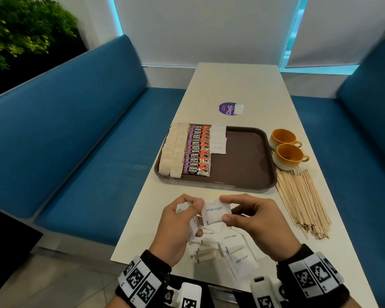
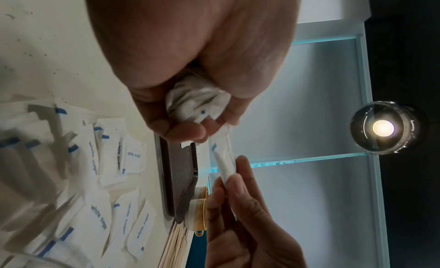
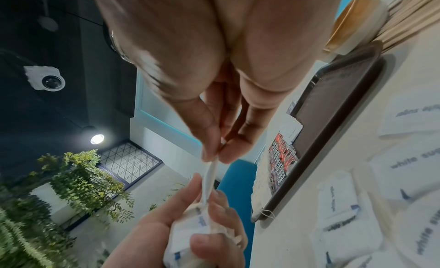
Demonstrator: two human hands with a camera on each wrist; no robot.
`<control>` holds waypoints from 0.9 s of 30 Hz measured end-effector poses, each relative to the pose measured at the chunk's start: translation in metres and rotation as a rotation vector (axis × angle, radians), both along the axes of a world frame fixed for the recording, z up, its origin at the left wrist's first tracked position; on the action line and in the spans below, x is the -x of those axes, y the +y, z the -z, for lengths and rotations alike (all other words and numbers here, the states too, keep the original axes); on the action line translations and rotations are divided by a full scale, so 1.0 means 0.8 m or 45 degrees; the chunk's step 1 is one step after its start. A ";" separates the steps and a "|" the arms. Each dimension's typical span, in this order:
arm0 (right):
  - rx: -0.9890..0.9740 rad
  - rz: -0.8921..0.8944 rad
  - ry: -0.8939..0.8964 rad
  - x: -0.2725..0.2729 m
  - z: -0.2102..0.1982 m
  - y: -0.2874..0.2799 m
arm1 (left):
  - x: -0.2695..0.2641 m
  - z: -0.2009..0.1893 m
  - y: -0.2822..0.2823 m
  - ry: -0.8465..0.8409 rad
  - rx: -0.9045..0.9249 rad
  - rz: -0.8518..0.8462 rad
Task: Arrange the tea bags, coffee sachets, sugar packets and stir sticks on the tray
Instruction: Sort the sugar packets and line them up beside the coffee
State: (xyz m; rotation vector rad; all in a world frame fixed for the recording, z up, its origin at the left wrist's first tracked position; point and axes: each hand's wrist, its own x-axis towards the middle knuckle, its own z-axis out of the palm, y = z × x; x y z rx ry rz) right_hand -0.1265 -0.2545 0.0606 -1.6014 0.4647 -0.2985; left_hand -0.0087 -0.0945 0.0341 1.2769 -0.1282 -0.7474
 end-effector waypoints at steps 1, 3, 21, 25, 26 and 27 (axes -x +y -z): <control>0.000 0.007 -0.002 -0.001 0.002 -0.002 | -0.001 0.000 0.000 0.022 -0.002 0.008; -0.005 0.036 -0.006 -0.004 0.005 -0.006 | -0.003 0.000 0.000 0.059 0.001 0.058; 0.097 0.169 0.041 -0.109 0.017 -0.087 | -0.041 0.007 -0.011 0.353 0.019 0.065; 0.068 0.264 0.081 -0.163 0.032 -0.139 | -0.050 0.018 -0.007 0.496 0.064 0.107; 0.059 0.290 0.094 -0.177 0.036 -0.151 | -0.052 0.019 -0.007 0.517 0.072 0.117; 0.036 0.314 0.115 -0.192 0.041 -0.162 | -0.054 0.021 -0.006 0.532 0.080 0.128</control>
